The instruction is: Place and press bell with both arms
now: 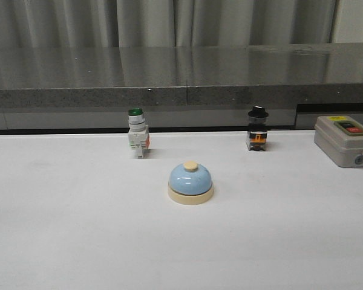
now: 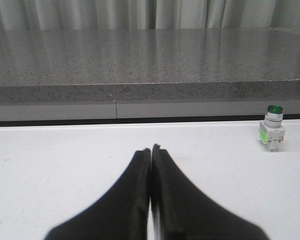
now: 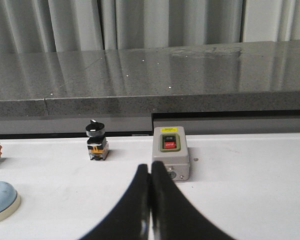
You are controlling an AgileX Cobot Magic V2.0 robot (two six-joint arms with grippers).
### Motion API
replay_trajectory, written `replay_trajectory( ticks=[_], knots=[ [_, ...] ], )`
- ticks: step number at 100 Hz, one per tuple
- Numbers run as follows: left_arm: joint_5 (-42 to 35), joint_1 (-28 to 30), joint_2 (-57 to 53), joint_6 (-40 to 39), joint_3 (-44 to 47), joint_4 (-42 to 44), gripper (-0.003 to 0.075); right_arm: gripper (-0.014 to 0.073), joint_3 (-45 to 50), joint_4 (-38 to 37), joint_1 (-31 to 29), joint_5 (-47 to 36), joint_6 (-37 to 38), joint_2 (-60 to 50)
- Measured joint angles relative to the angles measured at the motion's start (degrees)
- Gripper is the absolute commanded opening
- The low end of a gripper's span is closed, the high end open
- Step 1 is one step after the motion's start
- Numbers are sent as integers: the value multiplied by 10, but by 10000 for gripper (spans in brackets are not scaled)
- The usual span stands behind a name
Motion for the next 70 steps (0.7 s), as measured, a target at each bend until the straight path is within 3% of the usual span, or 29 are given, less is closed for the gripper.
replay_trajectory(
  ticks=[22,70],
  knots=[
    [-4,3,-65,0,40,-1,-19,-60,0,0,0,0,0,0],
    [-51,3,-65,0,40,-17,-19,-60,0,0,0,0,0,0]
  ],
)
